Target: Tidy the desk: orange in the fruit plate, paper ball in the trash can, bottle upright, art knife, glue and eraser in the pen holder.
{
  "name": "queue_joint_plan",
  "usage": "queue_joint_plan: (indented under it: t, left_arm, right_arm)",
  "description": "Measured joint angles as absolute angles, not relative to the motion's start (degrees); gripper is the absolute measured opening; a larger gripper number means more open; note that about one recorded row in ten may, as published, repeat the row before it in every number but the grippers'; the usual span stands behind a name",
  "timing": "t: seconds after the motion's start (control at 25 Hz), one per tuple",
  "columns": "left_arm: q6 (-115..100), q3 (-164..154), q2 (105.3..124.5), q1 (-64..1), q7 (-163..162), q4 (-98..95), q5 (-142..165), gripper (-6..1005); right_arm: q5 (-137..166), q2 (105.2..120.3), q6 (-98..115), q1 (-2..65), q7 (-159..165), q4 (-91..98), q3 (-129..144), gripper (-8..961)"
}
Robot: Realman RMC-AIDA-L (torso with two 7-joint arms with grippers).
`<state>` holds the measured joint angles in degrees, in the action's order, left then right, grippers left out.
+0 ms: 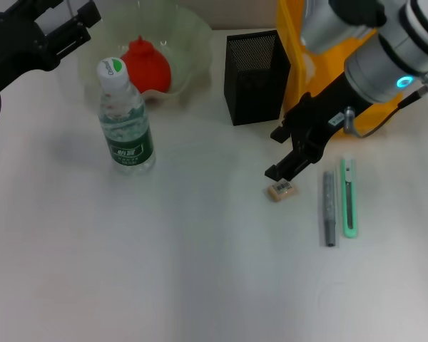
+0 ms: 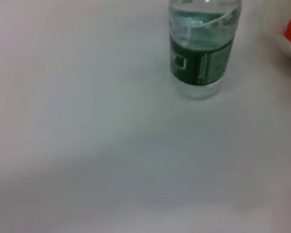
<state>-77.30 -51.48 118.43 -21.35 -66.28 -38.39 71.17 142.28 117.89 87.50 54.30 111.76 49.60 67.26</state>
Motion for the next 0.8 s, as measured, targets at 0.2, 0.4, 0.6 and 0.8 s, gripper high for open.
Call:
queue_joint_plan:
  t: [0.2, 0.4, 0.6, 0.8]
  left_arm:
    - [-77.49, -51.5, 118.46, -21.27, -66.3, -38.39, 70.93, 757]
    - [-77.78, -51.5, 118.48, -21.15, -66.25, -38.15, 69.96, 757]
    - [-77.88, -51.51, 118.49, -21.1, -66.32, -37.97, 69.22, 757]
    - [-77.91, -51.52, 118.62, -21.09, -66.32, -37.3, 68.14, 757]
  right_arm:
    - [144.44, 118.9, 84.66, 54.23, 108.45, 48.73, 68.79, 750]
    - [144.64, 119.11, 80.18, 54.31, 106.61, 47.27, 73.77, 749]
    - [144.45, 119.36, 78.38, 54.85, 103.0, 46.03, 75.23, 749]
    - [144.08, 119.5, 77.56, 55.0, 100.2, 45.36, 76.33, 749]
